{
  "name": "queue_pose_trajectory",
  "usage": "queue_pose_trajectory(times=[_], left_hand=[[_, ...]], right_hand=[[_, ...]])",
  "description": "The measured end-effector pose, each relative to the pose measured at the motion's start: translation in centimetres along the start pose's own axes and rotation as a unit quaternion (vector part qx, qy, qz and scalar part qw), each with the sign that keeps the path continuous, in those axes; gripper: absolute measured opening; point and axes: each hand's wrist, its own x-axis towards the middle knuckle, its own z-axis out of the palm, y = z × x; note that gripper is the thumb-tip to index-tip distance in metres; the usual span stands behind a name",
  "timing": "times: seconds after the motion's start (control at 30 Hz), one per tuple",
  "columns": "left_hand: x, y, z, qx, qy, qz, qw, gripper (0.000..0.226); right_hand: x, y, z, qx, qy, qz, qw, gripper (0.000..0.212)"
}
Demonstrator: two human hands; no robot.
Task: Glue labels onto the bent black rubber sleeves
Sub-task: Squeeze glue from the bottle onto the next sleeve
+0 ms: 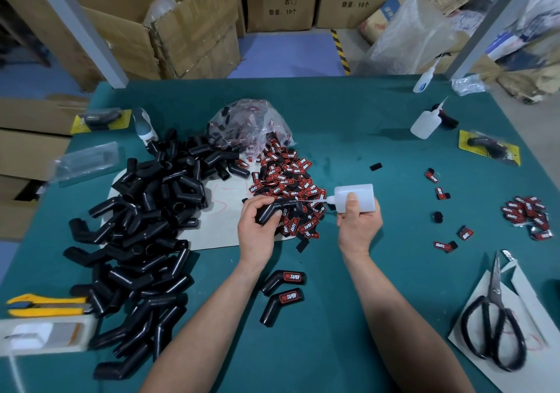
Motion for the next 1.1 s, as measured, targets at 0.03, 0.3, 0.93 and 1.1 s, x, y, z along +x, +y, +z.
queue_pose_trajectory(times=[0.03,0.3,0.93,1.1], left_hand=[[0.01,-0.03,0.00,0.002,0.001,0.001,1.000,0.046],[0.04,-0.23,-0.05,0.002,0.008,0.013,1.000,0.055],[0.02,-0.33,0.00,-0.001,0.001,0.008,1.000,0.043],[0.03,-0.21,0.06,0.001,0.004,0.008,1.000,0.043]], right_hand=[[-0.02,0.04,-0.01,-0.001,-0.001,-0.001,1.000,0.013],[0.26,0.21,-0.14,0.008,0.001,-0.003,1.000,0.015],[0.40,0.39,-0.18,0.012,0.000,-0.006,1.000,0.019],[0.38,0.31,-0.13,0.017,-0.003,-0.001,1.000,0.023]])
